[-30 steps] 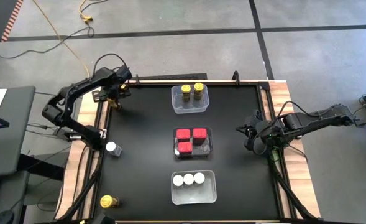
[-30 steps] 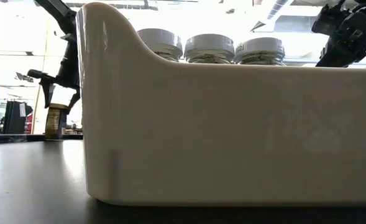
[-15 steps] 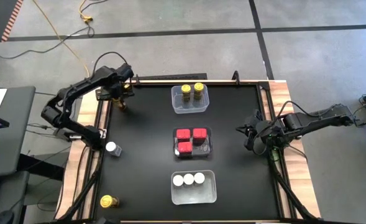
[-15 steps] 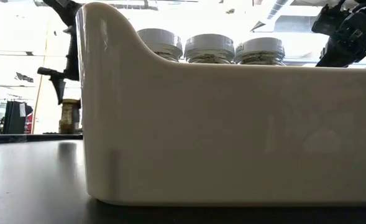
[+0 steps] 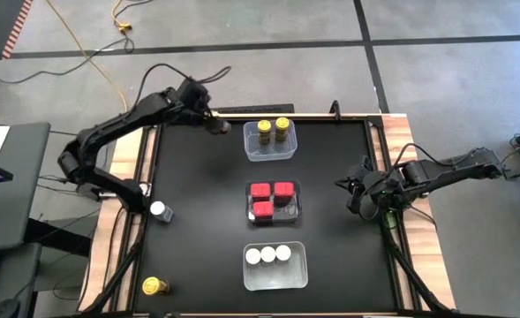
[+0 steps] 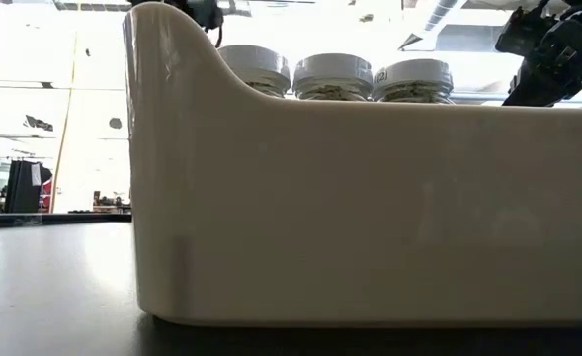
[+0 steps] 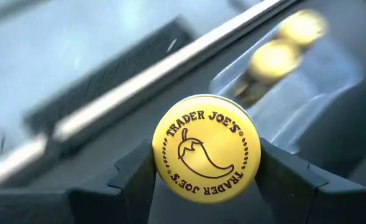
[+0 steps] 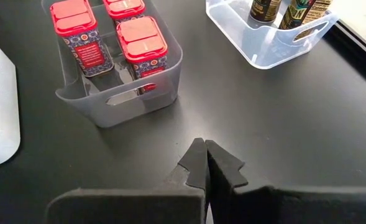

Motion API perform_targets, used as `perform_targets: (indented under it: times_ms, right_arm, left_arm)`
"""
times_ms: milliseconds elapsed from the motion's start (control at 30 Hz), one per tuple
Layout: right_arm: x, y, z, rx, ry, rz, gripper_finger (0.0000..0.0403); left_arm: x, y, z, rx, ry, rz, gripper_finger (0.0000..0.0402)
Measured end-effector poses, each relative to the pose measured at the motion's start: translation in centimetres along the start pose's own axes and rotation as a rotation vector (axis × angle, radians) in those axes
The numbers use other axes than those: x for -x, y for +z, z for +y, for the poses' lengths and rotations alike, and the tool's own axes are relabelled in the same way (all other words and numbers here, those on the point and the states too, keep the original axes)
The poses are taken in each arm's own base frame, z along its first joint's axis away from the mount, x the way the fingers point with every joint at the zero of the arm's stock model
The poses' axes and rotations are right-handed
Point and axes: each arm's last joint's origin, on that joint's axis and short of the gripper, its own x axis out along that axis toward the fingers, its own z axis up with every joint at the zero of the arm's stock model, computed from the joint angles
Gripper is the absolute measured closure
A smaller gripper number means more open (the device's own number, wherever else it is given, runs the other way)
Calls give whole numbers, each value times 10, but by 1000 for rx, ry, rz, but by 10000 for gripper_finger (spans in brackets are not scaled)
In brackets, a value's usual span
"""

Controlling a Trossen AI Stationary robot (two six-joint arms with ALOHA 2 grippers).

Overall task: Sort spices by type
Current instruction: Put the top yellow seasoning bottle into the transparent bin

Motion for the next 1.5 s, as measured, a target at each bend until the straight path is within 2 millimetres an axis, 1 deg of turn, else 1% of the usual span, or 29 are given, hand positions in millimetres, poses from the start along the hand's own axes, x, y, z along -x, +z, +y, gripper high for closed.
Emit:
perform_targets:
  times_ms: [167,300,367,467,633,733,867,1033,1200,1400,1500]
  right_arm:
    - [0,0,0,0,0,-1,378]
    - [0,0,0,-1,0,-1,378]
    - [0,0,0,-1,0,-1,378]
    - [0,0,0,-1,0,-1,378]
    - [0,0,0,-1,0,-1,378]
    - [0,0,0,-1,0,-1,378]
    - [0,0,0,-1,0,0,378]
    - [0,0,0,-1,0,0,378]
    - [0,0,0,-1,0,0,378]
    - [0,0,0,-5,0,0,378]
    - [0,0,0,-27,0,0,378]
  left_arm:
    - [25,29,-26,-152,-109,-166,174]
    - [30,49,-39,-253,-165,-201,174]
    - [28,59,-45,-289,-192,-202,174]
    - [17,71,-52,-334,-233,-152,172]
    - [-3,82,-72,-538,-283,-95,166]
    - [-14,81,-88,-650,-315,-68,165]
    - [-26,72,-110,-787,-352,-23,167]
    - [-40,58,-126,-909,-382,49,172]
    - [-60,50,-131,-967,-357,106,172]
    - [-80,47,-128,-987,-353,147,173]
    - [-88,45,-129,-1051,-342,160,173]
